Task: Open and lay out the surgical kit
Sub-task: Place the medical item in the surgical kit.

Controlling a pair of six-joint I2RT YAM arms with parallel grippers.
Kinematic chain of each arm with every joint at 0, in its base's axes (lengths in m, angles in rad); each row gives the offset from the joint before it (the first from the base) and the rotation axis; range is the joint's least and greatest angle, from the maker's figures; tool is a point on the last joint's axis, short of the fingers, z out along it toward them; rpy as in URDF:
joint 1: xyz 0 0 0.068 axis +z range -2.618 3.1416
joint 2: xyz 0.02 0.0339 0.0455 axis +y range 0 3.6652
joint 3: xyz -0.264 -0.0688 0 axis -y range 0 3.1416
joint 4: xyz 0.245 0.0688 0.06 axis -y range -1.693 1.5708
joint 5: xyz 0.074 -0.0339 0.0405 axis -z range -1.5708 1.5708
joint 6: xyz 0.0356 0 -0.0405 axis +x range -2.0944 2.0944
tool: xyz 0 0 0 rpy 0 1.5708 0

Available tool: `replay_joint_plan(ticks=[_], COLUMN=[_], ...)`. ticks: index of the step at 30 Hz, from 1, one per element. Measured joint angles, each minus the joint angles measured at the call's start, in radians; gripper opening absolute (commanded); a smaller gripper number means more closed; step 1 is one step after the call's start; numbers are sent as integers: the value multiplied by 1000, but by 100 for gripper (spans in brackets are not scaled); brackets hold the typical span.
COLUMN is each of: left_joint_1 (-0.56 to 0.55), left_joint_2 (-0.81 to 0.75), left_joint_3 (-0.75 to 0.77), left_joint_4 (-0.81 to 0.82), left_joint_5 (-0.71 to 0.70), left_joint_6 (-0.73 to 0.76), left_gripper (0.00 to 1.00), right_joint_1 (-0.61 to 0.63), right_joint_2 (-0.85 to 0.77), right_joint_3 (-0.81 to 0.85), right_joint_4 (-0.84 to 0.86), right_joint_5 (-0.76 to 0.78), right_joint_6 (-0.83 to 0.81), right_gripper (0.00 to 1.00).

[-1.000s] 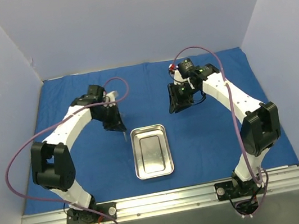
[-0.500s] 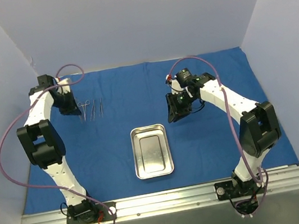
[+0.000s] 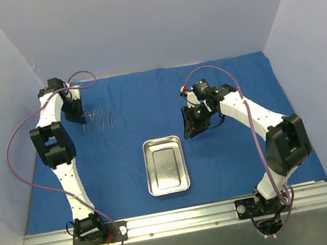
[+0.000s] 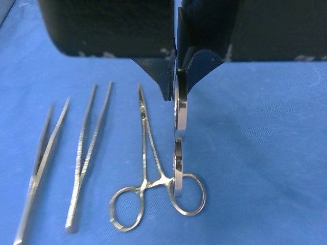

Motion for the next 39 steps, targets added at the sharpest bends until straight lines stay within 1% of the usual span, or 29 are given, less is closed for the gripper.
replay_joint_plan(ticks=[3,10,22,34,38,39], left_joint_1=[5,24,31,34,34,34], left_joint_2=[21,39,49,94,96,98], left_joint_3=[11,94,97,101,105,108], left_joint_4=[-22,-72,-92,-95,-98,-100], left_joint_5=[-7,-18,-26,-33,-34,-34], left_joint_6=[9,31,36,34,34,34], left_gripper=[2,2,2,2,4,8], right_joint_1=[-6,-7,-12,-12,-12,-12], right_joint_2=[0,17,40,40,40,40], right_joint_3=[0,1,14,14,14,14], right_joint_4=[1,2,2,4,5,5], right_joint_5=[0,-1,-1,-1,-1,-1], right_joint_6=[0,3,6,24,24,24], right_gripper=[28,28,27,27,27,27])
